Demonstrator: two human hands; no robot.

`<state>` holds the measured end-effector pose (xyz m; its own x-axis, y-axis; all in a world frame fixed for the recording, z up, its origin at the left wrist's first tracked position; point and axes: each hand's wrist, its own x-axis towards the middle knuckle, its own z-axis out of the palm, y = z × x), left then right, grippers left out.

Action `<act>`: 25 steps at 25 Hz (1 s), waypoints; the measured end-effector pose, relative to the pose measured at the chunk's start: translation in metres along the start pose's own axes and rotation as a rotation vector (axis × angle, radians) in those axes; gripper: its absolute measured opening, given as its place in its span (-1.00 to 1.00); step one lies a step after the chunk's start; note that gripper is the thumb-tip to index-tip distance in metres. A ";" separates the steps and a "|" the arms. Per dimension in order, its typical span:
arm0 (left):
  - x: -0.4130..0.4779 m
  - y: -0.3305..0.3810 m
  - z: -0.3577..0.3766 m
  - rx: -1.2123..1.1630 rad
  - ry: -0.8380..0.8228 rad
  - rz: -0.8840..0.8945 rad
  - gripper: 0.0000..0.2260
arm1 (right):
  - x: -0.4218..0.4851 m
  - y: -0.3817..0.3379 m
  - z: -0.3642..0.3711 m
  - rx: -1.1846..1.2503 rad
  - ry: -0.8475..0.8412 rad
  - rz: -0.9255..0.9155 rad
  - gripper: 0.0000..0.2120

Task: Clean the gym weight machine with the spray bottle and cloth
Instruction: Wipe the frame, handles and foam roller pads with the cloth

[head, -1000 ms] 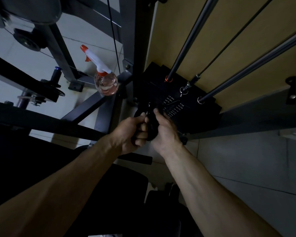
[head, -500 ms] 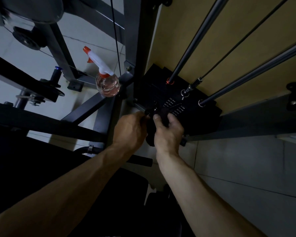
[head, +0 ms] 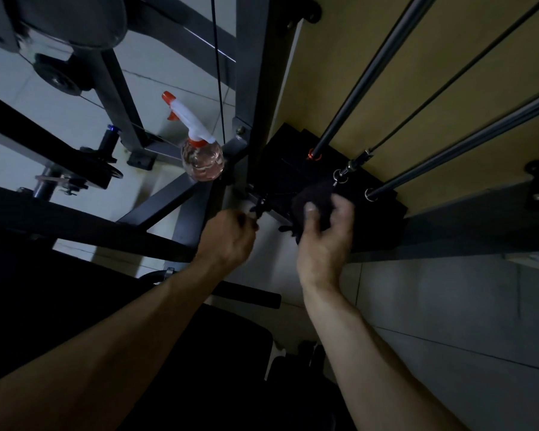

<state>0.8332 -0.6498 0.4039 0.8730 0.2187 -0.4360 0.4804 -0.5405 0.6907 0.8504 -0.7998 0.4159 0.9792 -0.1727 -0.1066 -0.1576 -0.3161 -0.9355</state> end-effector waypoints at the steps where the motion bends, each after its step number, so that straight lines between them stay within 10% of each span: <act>1: -0.001 0.001 -0.001 0.060 -0.038 0.068 -0.73 | -0.002 0.003 0.002 -0.123 -0.149 -0.132 -0.71; 4: -0.009 -0.004 -0.001 0.111 0.081 0.444 -0.82 | 0.005 0.015 0.005 -0.287 -0.503 -0.328 -0.73; 8: -0.007 -0.018 -0.007 0.189 0.137 0.667 -0.82 | 0.025 0.004 0.007 -0.287 -0.617 -0.091 -0.78; 13: -0.016 -0.012 0.014 0.010 0.093 0.475 -0.75 | 0.016 -0.016 0.012 0.151 -0.384 0.420 -0.74; 16: -0.006 -0.001 0.018 -0.147 -0.030 0.140 -0.66 | 0.010 -0.017 0.017 0.126 -0.352 0.219 -0.72; 20: -0.008 -0.007 -0.001 0.240 0.102 0.600 -0.72 | 0.035 0.000 0.001 -0.323 -0.621 -0.143 -0.73; 25: -0.013 -0.004 0.014 0.030 0.061 0.450 -0.68 | 0.036 -0.005 0.002 0.027 -0.395 0.394 -0.71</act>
<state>0.8187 -0.6622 0.3989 0.9981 0.0033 -0.0610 0.0501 -0.6159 0.7862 0.8869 -0.8025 0.4159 0.8212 0.0916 -0.5632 -0.5231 -0.2733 -0.8072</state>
